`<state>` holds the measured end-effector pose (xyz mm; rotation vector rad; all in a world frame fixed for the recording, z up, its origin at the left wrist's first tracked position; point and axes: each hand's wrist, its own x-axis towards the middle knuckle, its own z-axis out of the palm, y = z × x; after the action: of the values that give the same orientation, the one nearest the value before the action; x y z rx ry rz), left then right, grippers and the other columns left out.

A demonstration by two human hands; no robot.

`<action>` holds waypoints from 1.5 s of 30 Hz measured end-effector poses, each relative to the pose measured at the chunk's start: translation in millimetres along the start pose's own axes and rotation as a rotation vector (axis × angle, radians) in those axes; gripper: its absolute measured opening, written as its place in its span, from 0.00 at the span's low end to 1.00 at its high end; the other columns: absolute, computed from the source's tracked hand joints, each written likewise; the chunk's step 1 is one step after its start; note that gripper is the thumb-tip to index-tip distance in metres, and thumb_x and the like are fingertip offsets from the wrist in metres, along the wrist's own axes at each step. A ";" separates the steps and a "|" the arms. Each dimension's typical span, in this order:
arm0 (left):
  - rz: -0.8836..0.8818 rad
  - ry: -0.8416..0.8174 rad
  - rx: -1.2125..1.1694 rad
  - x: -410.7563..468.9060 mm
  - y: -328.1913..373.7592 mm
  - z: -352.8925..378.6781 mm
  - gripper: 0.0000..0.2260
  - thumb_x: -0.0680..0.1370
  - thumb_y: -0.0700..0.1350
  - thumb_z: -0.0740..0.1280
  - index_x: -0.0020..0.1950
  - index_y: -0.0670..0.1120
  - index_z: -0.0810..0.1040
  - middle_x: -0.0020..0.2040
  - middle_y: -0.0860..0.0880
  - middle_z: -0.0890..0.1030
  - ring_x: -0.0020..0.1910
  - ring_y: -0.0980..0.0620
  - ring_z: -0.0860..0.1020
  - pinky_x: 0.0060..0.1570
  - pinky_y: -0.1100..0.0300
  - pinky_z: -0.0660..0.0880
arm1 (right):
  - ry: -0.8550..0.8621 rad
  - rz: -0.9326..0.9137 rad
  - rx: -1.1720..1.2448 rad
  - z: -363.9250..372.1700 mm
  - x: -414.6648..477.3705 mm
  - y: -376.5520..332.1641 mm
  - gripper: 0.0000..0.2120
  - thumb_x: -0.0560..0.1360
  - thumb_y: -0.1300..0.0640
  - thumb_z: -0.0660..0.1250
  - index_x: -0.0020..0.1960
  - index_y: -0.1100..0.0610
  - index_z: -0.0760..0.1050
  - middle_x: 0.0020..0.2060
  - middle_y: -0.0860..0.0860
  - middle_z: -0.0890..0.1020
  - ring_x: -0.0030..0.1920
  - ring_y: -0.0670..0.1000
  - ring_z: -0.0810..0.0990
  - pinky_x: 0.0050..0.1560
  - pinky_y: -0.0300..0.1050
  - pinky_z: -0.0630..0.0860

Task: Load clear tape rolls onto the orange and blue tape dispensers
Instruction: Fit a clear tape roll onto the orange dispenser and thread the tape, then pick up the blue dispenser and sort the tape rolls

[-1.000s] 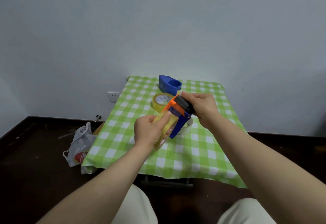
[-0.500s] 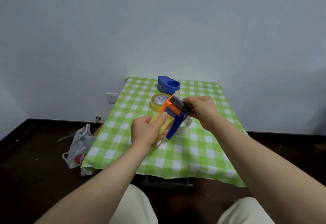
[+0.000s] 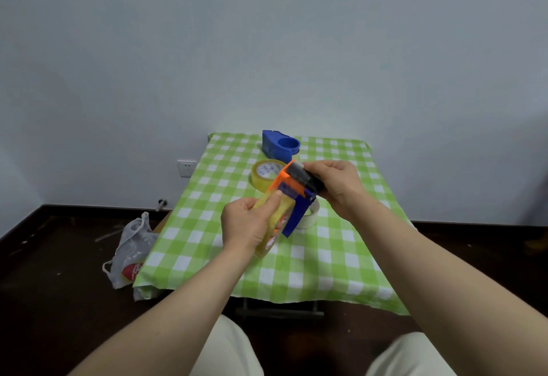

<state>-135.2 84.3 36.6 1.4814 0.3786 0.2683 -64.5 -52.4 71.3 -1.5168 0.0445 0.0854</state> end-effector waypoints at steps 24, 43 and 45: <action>-0.125 -0.195 -0.135 10.8 20.1 39.5 0.06 0.78 0.45 0.64 0.50 0.44 0.79 0.47 0.42 0.82 0.44 0.44 0.81 0.44 0.48 0.79 | -0.310 0.058 -0.162 -13.0 -20.2 25.2 0.11 0.71 0.59 0.71 0.53 0.57 0.80 0.49 0.53 0.84 0.54 0.56 0.82 0.60 0.53 0.76; -0.122 -0.091 0.131 42.5 40.8 57.8 0.04 0.75 0.43 0.64 0.45 0.45 0.70 0.44 0.45 0.69 0.41 0.49 0.65 0.33 0.59 0.61 | 0.010 -0.086 -0.649 -73.7 38.1 -2.5 0.12 0.67 0.62 0.74 0.49 0.63 0.79 0.46 0.58 0.82 0.48 0.58 0.81 0.50 0.52 0.79; -0.147 -0.059 0.158 60.2 38.0 54.0 0.06 0.75 0.42 0.65 0.39 0.45 0.72 0.44 0.45 0.72 0.43 0.49 0.68 0.37 0.57 0.64 | 0.026 -0.087 -0.852 -80.2 58.2 6.0 0.08 0.66 0.60 0.74 0.40 0.61 0.76 0.37 0.54 0.79 0.43 0.59 0.79 0.44 0.51 0.77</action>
<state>-56.2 62.2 72.0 1.6032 0.4675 0.0784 -5.1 -130.5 56.2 -2.3682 -0.0448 0.0106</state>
